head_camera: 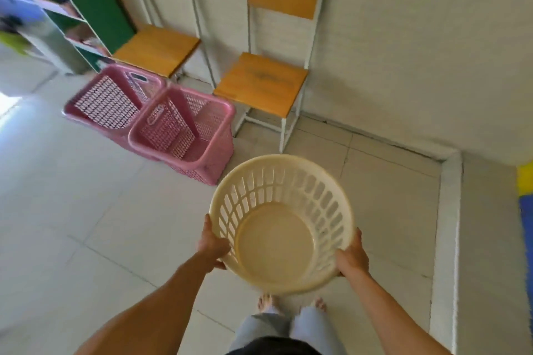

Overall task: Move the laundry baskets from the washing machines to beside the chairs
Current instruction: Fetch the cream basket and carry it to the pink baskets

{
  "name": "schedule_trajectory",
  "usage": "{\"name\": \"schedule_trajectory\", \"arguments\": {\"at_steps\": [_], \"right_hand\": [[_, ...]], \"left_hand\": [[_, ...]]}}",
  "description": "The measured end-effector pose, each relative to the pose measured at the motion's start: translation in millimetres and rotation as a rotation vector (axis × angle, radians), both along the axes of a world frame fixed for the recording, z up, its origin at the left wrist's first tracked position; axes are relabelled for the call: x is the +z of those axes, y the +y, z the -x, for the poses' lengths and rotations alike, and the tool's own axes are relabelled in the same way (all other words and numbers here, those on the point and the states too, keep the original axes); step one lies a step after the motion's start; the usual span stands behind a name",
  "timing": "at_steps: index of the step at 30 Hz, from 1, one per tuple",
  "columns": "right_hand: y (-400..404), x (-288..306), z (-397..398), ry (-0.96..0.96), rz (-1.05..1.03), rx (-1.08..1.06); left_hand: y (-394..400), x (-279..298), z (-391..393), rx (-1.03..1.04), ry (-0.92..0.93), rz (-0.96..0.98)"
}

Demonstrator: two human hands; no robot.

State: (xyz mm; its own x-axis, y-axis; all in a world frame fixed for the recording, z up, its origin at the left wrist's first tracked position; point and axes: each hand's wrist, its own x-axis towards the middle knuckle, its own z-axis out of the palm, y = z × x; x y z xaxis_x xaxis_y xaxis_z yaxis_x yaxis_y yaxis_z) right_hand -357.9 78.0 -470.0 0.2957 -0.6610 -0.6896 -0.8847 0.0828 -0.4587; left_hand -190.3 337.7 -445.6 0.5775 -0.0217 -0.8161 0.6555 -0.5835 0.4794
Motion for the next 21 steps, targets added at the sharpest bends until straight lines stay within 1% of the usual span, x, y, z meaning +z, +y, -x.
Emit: {"name": "schedule_trajectory", "arguments": {"at_steps": [4,10,15,18,21], "right_hand": [[9,5,-76,-0.042,-0.003,0.128],[15,-9,-158,-0.046,-0.02,0.191],[6,-44,-206,0.015,-0.041,0.169],[1,-58,-229,0.076,-0.025,0.139],[-7,-72,-247,0.116,-0.013,0.103]], "left_hand": [[30,5,-34,0.151,-0.034,-0.009],[50,-7,-91,0.235,-0.033,-0.023],[41,-36,-150,0.24,0.006,-0.048],[30,-52,-188,0.199,0.056,-0.075],[17,-71,-221,0.166,0.072,-0.057]]}}
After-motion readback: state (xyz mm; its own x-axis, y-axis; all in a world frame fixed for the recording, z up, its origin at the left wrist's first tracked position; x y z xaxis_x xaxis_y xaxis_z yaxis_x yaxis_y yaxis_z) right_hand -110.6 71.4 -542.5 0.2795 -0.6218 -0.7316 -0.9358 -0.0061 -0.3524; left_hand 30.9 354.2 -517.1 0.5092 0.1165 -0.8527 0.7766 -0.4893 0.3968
